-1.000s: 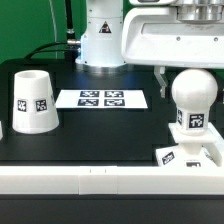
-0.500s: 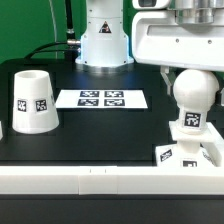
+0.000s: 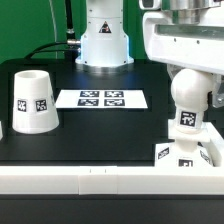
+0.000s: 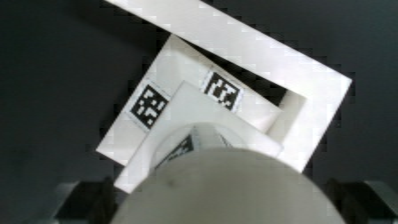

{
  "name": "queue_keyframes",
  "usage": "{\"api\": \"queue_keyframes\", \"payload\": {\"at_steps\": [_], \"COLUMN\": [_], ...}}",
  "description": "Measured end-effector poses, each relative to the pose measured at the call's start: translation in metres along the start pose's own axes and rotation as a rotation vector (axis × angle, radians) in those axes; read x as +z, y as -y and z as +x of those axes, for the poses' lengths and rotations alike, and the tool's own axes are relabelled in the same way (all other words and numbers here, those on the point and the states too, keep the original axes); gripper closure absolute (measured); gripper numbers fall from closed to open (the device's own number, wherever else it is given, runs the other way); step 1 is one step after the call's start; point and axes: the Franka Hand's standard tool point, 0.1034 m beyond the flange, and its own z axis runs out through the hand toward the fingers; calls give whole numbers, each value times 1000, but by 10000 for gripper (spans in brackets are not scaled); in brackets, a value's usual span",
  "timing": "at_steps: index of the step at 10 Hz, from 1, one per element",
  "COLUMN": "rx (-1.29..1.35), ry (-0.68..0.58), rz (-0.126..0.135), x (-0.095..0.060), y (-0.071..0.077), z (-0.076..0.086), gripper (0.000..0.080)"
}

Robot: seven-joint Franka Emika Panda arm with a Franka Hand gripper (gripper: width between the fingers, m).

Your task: Assemble lamp

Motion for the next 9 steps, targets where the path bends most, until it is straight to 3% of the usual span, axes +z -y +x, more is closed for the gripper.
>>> {"api": "queue_keyframes", "payload": {"at_steps": [1,2,3,4,7,9], "rx": [-6,-37,-114,-177,-595,-770], "ry": [0,1,7,19,38,49], "rz": [1,-1,-16,-34,-48,-48], "x": [0,0,-1,-4,-10,-9], "y": [0,0,-3,-6,-11,-27], "z": [0,0,0,-5,-21,-23], "gripper": [159,159,118,118,101,101]}}
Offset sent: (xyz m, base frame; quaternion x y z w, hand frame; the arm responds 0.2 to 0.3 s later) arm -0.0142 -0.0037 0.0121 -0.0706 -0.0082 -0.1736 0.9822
